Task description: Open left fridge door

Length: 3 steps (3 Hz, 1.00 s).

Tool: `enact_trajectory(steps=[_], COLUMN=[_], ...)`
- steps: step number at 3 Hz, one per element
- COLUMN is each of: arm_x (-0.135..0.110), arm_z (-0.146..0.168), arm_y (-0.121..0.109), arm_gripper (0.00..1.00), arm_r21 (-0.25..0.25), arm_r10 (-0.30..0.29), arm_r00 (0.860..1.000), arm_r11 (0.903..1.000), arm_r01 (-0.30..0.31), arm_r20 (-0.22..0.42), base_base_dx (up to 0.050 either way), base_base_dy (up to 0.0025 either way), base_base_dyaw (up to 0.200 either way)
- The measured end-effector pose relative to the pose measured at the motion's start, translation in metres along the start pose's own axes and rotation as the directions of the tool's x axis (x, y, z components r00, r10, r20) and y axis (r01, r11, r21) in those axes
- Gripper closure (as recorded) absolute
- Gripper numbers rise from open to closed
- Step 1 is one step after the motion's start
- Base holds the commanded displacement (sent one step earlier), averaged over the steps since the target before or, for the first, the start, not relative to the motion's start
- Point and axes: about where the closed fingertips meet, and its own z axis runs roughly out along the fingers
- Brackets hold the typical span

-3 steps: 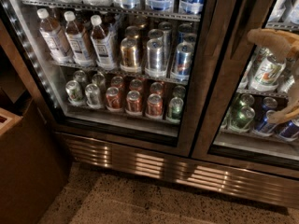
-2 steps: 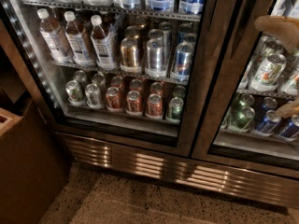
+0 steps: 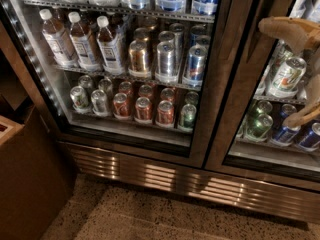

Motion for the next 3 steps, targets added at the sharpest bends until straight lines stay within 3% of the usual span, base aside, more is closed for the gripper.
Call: enact_trajectory(steps=[2,3], arm_x=[-0.009,-0.009], arm_z=[0.04,0.04], arm_y=[0.014,0.014], arm_gripper=[0.0,0.0], arm_r21=[-0.094,-0.094], arm_r10=[-0.047,-0.047], arm_r00=[0.998,0.998], arm_r11=[0.9947,0.9947], arm_r01=[0.042,0.042], arm_r20=[-0.049,-0.049], base_base_dx=[0.0,0.0], base_base_dy=[0.0,0.0], base_base_dyaw=[0.0,0.0])
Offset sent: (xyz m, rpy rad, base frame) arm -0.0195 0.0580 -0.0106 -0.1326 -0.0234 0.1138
